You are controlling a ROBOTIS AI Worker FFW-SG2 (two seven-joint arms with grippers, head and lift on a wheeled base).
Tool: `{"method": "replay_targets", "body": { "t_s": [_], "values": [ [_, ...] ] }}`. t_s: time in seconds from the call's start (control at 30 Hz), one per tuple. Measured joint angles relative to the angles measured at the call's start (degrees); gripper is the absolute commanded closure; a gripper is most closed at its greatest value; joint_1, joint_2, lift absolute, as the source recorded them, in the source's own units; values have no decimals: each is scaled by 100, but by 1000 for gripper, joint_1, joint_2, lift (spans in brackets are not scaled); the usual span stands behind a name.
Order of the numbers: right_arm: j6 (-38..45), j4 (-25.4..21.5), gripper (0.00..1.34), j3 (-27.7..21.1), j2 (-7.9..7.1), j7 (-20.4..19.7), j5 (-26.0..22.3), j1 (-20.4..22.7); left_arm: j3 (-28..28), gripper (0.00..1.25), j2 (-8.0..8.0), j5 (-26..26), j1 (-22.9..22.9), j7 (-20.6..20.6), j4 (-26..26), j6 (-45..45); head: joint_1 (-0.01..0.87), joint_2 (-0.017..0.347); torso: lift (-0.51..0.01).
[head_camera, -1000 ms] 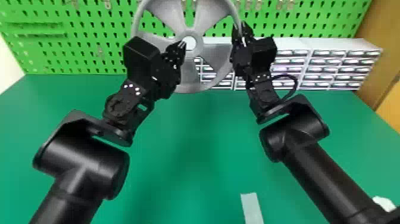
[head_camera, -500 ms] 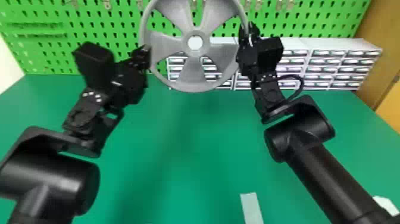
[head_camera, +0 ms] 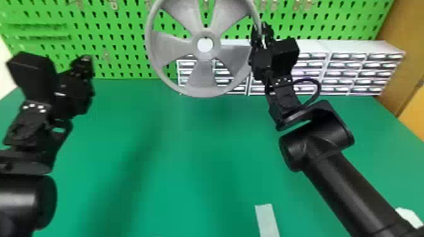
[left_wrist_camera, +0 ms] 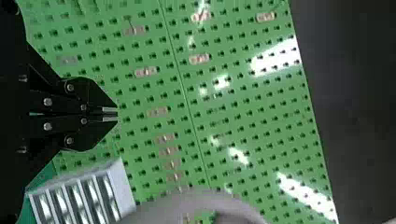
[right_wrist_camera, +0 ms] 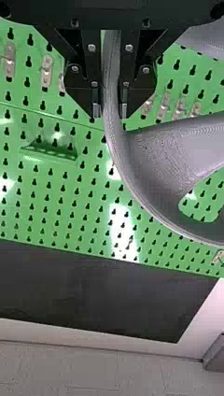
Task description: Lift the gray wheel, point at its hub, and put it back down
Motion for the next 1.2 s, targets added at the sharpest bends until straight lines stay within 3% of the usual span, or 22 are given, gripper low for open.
{"method": "replay_targets", "body": {
  "t_s": [0.27,0.6,0.87,1.2],
  "values": [
    [6,-25,1315,42,-9,0,-45,0,599,1222,-19,-158,0,16,90,0,692,48,-88],
    [319,-152,1315,147,-45,71,-294,32,678,1222,-38,-184,-21,18,128,0,692,48,-88],
    [1596,-710,1315,62,-39,478,-635,118,585,1222,-38,-201,-21,18,166,0,692,48,-88],
    [3791,-1349,1315,-162,109,930,-724,135,575,1222,-38,-179,-21,18,175,0,692,48,-88]
  ]
}}
